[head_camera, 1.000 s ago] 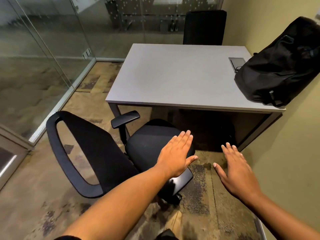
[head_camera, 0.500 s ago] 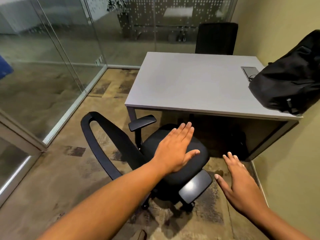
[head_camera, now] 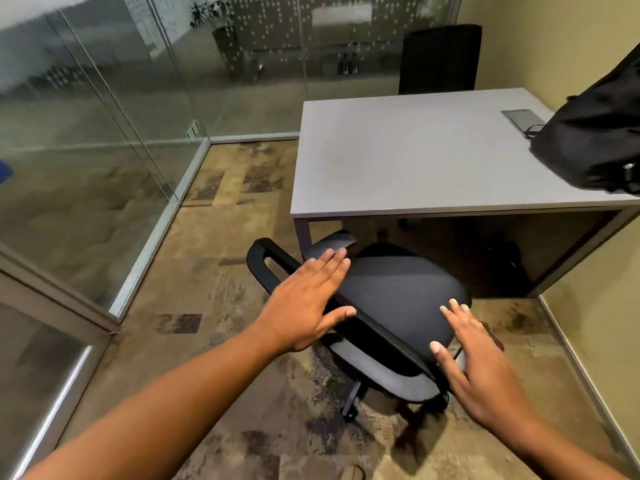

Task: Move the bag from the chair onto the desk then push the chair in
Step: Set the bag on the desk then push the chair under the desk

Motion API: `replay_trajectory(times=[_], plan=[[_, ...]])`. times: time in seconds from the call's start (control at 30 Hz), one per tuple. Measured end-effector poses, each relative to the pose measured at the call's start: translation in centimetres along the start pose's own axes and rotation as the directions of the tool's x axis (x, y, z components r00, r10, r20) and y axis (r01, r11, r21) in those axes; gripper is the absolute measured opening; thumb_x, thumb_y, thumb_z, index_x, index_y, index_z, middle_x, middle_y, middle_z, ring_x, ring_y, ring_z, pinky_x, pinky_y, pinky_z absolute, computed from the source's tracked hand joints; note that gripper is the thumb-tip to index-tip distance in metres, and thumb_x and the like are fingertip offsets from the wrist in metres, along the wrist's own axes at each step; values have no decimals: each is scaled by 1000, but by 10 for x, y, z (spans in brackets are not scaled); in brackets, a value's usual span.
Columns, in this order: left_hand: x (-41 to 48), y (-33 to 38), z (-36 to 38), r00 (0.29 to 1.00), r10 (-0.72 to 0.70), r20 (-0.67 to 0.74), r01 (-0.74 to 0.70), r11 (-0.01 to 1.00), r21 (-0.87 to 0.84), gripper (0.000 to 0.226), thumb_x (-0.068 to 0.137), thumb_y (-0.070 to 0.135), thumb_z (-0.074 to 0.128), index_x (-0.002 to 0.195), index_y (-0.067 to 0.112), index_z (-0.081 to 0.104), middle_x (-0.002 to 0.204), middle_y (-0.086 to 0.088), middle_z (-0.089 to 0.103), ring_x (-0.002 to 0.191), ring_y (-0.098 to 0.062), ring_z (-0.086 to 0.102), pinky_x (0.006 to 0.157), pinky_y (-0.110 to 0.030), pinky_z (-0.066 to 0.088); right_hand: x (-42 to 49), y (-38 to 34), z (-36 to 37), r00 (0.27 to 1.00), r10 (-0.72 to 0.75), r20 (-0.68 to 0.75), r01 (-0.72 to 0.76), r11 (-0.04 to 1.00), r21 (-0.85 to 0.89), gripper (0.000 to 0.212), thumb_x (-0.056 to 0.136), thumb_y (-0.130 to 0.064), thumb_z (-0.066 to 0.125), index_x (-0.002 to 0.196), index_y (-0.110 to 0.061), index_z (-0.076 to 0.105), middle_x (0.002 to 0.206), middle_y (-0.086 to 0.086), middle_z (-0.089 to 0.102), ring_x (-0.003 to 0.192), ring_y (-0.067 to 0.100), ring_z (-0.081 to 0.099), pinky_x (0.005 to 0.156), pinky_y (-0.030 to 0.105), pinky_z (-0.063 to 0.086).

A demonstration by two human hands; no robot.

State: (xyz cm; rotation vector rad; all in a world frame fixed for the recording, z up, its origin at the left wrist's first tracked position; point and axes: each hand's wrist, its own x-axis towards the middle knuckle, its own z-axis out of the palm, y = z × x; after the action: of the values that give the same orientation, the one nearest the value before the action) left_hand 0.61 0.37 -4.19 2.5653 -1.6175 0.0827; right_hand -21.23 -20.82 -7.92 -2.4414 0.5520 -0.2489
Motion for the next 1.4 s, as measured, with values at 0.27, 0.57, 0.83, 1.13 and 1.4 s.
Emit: replay_trajectory(times=[0.27, 0.57, 0.83, 1.13, 1.4], plan=[[-34, -34, 2, 996, -90, 0, 90, 996, 13, 74, 96, 63, 17, 153, 20, -1, 160, 3, -8, 144, -7, -15, 117, -26, -6, -10, -42, 25, 999, -48, 21, 49, 998, -30, 69, 91, -59, 34, 152, -29, 23, 158, -18, 11, 147, -2, 3, 119, 24, 10], [-46, -69, 7, 989, -138, 44, 137, 990, 7, 77, 93, 66, 9, 153, 19, 0, 160, 3, -7, 145, -10, -11, 120, -32, 2, -33, -72, 47, 996, 20, 84, -7, 987, -163, 77, 89, -67, 20, 154, -26, 18, 162, -10, 15, 149, 5, 8, 122, 32, 16], [-24, -121, 25, 991, -100, 90, 107, 992, -71, 76, 94, 66, 12, 153, 19, 5, 161, 2, 0, 146, -9, -6, 118, -30, 1, -20, -103, 64, 969, 240, -61, -246, 905, -346, 79, 88, -66, 11, 151, -21, 29, 158, -3, 31, 147, 14, 26, 119, 36, 25], [-24, -119, 38, 997, -82, -3, 81, 990, -115, 77, 93, 64, 8, 151, 15, 20, 160, -4, 19, 147, -16, 7, 116, -30, -3, -24, -107, 73, 954, 237, -183, -289, 888, -357, 67, 91, -58, 24, 140, -20, 50, 142, -1, 55, 135, 17, 47, 111, 39, 37], [-32, -97, 45, 994, -104, -37, 99, 988, -118, 77, 94, 63, 6, 151, 13, 21, 160, -4, 18, 147, -17, 6, 116, -31, -5, -28, -89, 61, 953, 251, -171, -300, 869, -394, 63, 93, -56, 23, 140, -23, 49, 141, -2, 56, 133, 19, 48, 107, 39, 38]])
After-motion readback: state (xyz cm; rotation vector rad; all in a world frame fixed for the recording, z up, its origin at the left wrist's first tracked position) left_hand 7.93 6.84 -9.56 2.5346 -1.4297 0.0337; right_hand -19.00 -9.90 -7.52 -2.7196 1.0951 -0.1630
